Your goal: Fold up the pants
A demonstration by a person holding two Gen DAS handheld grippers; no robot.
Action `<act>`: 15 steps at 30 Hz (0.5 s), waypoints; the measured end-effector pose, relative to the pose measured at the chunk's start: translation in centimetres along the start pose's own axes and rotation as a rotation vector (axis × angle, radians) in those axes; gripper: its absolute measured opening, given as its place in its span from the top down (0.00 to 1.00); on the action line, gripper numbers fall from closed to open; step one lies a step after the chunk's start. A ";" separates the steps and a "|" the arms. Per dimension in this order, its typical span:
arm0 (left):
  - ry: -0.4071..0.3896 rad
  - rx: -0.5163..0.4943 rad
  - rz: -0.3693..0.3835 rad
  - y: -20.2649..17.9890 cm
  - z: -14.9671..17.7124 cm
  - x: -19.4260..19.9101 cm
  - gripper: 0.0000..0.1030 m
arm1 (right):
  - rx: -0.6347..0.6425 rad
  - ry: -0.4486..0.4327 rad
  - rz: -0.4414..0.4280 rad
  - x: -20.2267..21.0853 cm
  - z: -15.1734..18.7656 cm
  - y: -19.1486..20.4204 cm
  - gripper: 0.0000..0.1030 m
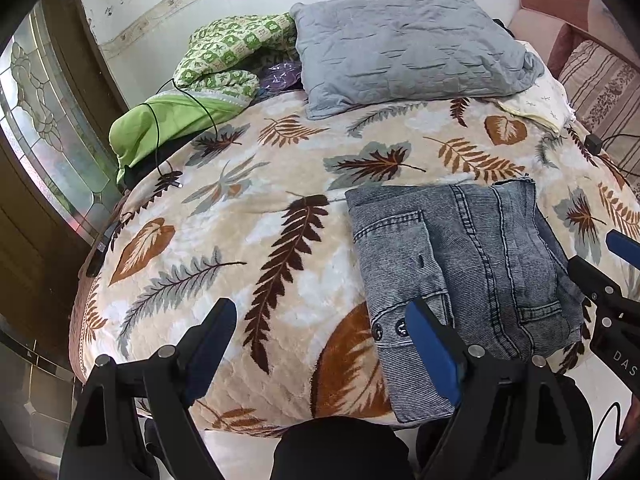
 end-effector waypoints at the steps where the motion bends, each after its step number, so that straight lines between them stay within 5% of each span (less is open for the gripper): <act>1: -0.001 0.004 0.002 0.1 0.0 0.0 0.16 | 0.003 0.001 0.003 0.0 0.0 0.1 0.35; 15: -0.043 0.054 0.007 2.1 0.2 1.4 0.16 | 0.023 -0.018 0.008 1.4 -0.6 1.7 0.35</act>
Point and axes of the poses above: each gripper's, at about its wrist camera, not at the fingertips, and x roughly against the way its jaws point, y to its left, z to its underside, the point moved 5 cm from there along -x, roughly the way its jaws point, and after that the axes turned 9 degrees about -x, right-handed, at the moved point
